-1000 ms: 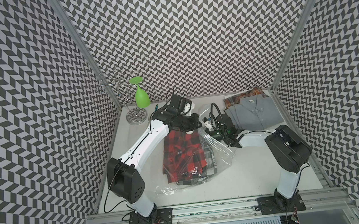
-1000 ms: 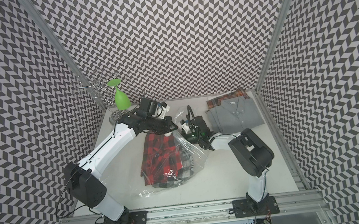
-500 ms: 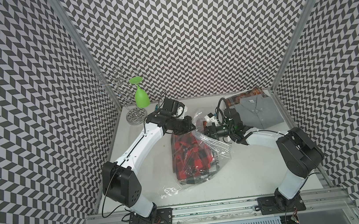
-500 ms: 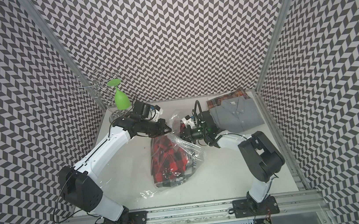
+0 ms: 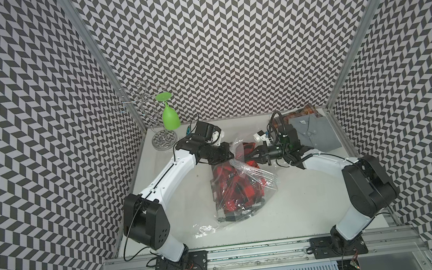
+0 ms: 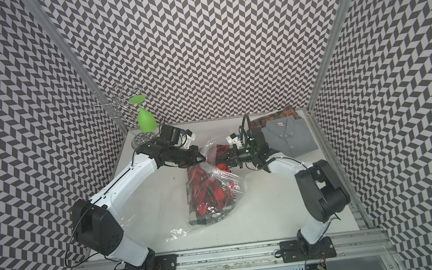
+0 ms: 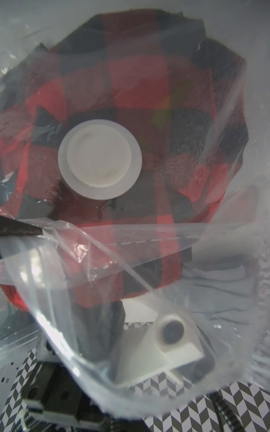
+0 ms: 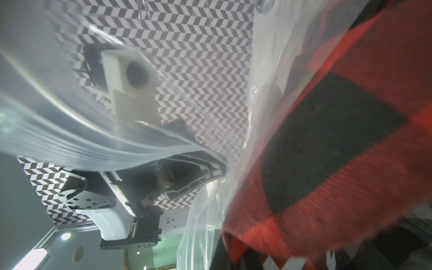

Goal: Take the shirt out of the vacuum bag
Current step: Take out the shirt from the vacuum bag.

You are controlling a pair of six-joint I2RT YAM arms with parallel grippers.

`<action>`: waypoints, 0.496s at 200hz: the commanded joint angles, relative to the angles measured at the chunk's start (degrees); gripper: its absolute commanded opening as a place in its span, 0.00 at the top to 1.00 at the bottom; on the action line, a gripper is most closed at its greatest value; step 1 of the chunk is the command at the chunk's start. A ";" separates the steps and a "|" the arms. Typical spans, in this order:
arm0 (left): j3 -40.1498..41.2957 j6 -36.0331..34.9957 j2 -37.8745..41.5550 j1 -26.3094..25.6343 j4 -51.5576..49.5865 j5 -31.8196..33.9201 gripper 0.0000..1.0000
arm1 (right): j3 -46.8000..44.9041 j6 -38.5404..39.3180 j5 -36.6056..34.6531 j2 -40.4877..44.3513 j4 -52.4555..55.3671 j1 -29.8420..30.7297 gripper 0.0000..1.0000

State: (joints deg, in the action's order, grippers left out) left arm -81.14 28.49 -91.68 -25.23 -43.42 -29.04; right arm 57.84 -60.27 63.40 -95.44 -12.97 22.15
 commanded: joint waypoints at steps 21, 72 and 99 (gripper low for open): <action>1.25 -1.15 1.07 0.69 0.61 -0.01 1.00 | 3.10 10.61 2.10 6.32 9.77 -4.40 1.00; 2.30 -1.77 0.57 0.73 0.93 -0.23 1.00 | 1.34 18.98 3.36 10.07 20.33 -12.02 1.00; 2.57 -1.75 0.20 0.66 1.62 -0.64 1.00 | 2.93 29.68 -0.13 9.18 33.59 -14.00 1.00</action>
State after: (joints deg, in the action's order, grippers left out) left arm -79.18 27.92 -91.70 -25.04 -42.13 -29.45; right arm 58.37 -42.28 64.29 -88.05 11.35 10.02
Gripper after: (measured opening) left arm 0.055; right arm 0.054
